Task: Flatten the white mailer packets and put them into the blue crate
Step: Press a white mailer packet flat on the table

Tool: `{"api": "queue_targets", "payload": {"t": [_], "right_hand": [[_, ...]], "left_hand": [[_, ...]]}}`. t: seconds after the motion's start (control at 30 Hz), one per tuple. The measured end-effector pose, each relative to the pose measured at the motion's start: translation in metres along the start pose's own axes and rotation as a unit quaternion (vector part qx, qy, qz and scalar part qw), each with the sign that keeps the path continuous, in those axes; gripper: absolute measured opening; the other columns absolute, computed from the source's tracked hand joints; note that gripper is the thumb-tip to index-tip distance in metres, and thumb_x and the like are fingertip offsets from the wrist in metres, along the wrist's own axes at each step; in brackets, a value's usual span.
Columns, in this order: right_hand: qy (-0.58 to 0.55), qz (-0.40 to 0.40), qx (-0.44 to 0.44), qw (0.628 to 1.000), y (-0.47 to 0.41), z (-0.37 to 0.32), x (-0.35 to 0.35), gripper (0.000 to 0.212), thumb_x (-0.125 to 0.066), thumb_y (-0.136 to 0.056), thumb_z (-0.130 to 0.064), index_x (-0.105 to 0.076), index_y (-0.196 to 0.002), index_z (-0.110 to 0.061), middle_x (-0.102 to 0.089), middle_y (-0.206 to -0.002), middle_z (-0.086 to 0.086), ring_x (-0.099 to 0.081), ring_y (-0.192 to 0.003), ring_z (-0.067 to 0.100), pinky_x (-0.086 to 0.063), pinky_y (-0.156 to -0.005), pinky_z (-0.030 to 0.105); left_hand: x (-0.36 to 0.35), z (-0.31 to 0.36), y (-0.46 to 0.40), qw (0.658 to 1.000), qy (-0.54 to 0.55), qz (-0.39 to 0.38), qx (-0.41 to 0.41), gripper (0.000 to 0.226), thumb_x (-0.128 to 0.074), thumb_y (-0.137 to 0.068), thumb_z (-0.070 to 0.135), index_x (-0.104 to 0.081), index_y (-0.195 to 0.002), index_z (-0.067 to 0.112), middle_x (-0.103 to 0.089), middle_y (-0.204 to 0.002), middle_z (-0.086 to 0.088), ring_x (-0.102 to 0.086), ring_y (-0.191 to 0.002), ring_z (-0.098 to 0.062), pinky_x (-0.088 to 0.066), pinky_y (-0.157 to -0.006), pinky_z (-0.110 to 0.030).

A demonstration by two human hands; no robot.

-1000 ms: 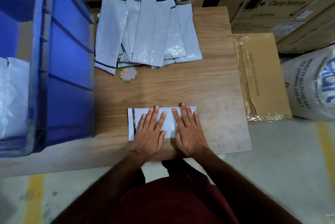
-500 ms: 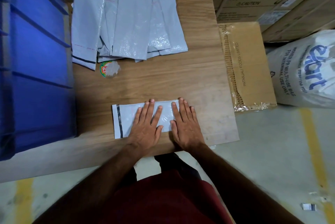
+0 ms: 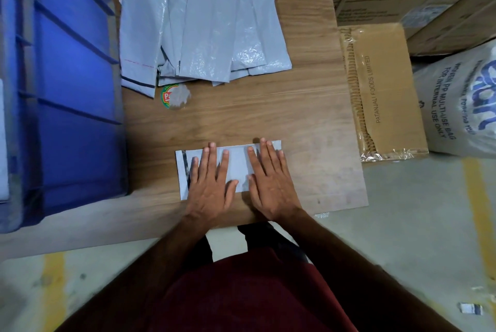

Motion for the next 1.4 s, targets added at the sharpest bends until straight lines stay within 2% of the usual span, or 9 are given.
{"api": "queue_targets", "payload": {"t": [0.2,0.4,0.7,0.83,0.97,1.03,1.13,1.27,1.4], "right_hand": [[0.002,-0.016,-0.001,1.000,-0.006,-0.008,-0.013,0.063,-0.031,-0.104,-0.034,-0.016,-0.163,-0.018,-0.003,-0.170,0.013,0.001,-0.158,0.027,-0.008,-0.126,0.052],[0.012,-0.014,0.025,1.000,-0.011,-0.023,-0.009,0.064,-0.034,-0.102,-0.030,-0.021,-0.162,-0.013,-0.004,-0.169,0.017,0.001,-0.158,0.030,-0.008,-0.126,0.053],[0.053,-0.028,0.038,0.998,-0.016,-0.045,-0.020,0.068,-0.037,-0.099,-0.029,-0.016,-0.163,-0.015,-0.003,-0.169,0.018,0.000,-0.157,0.032,-0.009,-0.125,0.056],[0.071,-0.039,0.034,0.996,-0.016,-0.048,-0.029,0.066,-0.033,-0.101,-0.033,-0.016,-0.163,-0.019,-0.001,-0.170,0.015,0.001,-0.158,0.029,-0.009,-0.125,0.056],[0.064,-0.062,0.033,0.995,-0.019,-0.050,-0.024,0.066,-0.031,-0.100,-0.036,-0.015,-0.163,-0.021,0.001,-0.170,0.014,0.003,-0.158,0.029,-0.010,-0.125,0.056],[0.046,-0.066,0.044,0.996,-0.017,-0.048,-0.016,0.066,-0.033,-0.101,-0.033,-0.015,-0.163,-0.021,0.002,-0.170,0.014,0.004,-0.157,0.028,-0.009,-0.125,0.056],[0.017,-0.052,0.052,0.997,-0.001,-0.032,-0.003,0.070,-0.046,-0.102,-0.033,-0.015,-0.163,-0.018,0.002,-0.170,0.013,0.005,-0.158,0.028,-0.009,-0.125,0.056],[0.021,-0.059,0.056,0.996,0.020,-0.017,0.003,0.083,-0.054,-0.098,-0.049,-0.014,-0.163,-0.017,0.001,-0.170,0.013,0.005,-0.158,0.028,-0.006,-0.125,0.056],[0.039,-0.057,0.039,0.997,0.010,-0.019,0.000,0.073,-0.046,-0.099,-0.041,-0.017,-0.163,-0.020,-0.004,-0.170,0.013,0.001,-0.158,0.027,-0.011,-0.124,0.058]], "left_hand": [[-0.002,-0.002,0.002,1.000,0.021,-0.020,-0.004,0.067,-0.032,-0.102,0.046,-0.028,-0.159,0.011,-0.016,-0.167,-0.019,-0.016,-0.155,-0.035,-0.019,-0.122,-0.057],[0.008,-0.022,0.010,0.999,0.035,-0.022,-0.017,0.065,-0.031,-0.102,0.035,-0.021,-0.160,0.006,-0.011,-0.168,-0.019,-0.010,-0.156,-0.033,-0.023,-0.121,-0.056],[0.005,-0.048,0.026,0.999,0.027,-0.016,0.027,0.076,-0.035,-0.101,0.052,-0.016,-0.162,0.011,-0.004,-0.169,-0.018,-0.002,-0.157,-0.031,-0.012,-0.126,-0.051],[0.002,-0.054,0.027,0.998,0.035,-0.043,0.021,0.075,-0.030,-0.102,0.054,-0.014,-0.163,0.013,-0.001,-0.170,-0.015,0.001,-0.157,-0.029,-0.010,-0.126,-0.048],[0.010,-0.057,0.029,0.999,0.032,-0.043,0.003,0.085,-0.041,-0.098,0.062,-0.013,-0.163,0.014,0.001,-0.169,-0.018,0.003,-0.157,-0.031,-0.007,-0.126,-0.049],[0.015,-0.062,0.030,0.997,0.007,-0.042,-0.060,0.088,-0.041,-0.097,0.067,-0.014,-0.163,0.016,0.000,-0.169,-0.019,0.001,-0.157,-0.033,-0.009,-0.126,-0.050],[0.014,-0.072,0.024,0.989,-0.031,-0.044,-0.141,0.072,-0.029,-0.103,0.064,-0.019,-0.162,0.025,-0.004,-0.170,-0.014,-0.005,-0.157,-0.031,-0.018,-0.125,-0.049],[0.006,-0.076,0.012,0.985,-0.050,-0.015,-0.163,0.054,-0.024,-0.110,0.047,-0.028,-0.160,0.028,-0.018,-0.168,-0.014,-0.022,-0.154,-0.031,-0.025,-0.124,-0.045],[0.014,-0.077,0.003,0.990,-0.016,-0.004,-0.144,0.050,-0.036,-0.108,0.040,-0.042,-0.155,0.023,-0.034,-0.163,-0.011,-0.038,-0.148,-0.028,-0.039,-0.116,-0.044]]}}
Point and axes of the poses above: each hand's wrist, its own y-axis away from the middle knuckle, its own x-axis out of the back of the hand, z = x × y, the point moved 1 cm from there along -y, towards the middle knuckle
